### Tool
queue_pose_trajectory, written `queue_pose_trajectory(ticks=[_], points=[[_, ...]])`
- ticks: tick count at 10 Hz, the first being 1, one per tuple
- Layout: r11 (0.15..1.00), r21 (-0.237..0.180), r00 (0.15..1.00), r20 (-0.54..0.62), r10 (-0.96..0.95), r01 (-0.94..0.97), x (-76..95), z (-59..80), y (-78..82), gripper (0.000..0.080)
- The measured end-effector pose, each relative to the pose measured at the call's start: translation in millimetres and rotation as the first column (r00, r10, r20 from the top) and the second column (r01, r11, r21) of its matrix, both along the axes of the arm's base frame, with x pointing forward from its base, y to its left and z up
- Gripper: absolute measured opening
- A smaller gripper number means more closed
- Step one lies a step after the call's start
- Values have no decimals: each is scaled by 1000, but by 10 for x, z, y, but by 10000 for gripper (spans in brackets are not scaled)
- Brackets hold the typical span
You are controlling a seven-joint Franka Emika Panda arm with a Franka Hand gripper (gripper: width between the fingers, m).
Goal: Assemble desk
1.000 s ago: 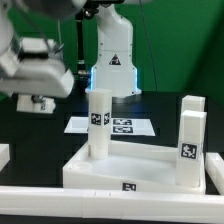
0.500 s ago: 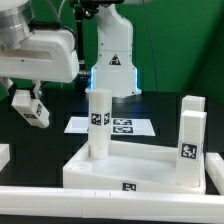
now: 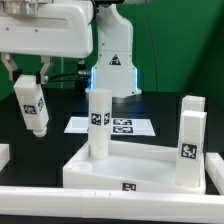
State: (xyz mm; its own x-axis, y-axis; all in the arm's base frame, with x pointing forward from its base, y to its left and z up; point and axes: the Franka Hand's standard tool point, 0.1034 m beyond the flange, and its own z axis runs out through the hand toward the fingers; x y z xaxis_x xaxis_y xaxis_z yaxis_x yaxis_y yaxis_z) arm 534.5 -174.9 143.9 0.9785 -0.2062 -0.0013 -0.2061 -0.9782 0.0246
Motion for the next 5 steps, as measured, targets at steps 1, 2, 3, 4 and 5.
queue_pose_trajectory(ticks=[1, 2, 3, 4, 5], points=[[1000, -18, 999, 35, -1, 2, -5, -16, -24, 290], [999, -47, 994, 112, 0, 6, 79, 26, -26, 290], [998, -65, 983, 185, 16, -4, 142, 110, 94, 290], [999, -40, 985, 170, 9, -2, 157, 158, 238, 290], [999, -37, 984, 181, 4, 3, 230, 203, 323, 290]])
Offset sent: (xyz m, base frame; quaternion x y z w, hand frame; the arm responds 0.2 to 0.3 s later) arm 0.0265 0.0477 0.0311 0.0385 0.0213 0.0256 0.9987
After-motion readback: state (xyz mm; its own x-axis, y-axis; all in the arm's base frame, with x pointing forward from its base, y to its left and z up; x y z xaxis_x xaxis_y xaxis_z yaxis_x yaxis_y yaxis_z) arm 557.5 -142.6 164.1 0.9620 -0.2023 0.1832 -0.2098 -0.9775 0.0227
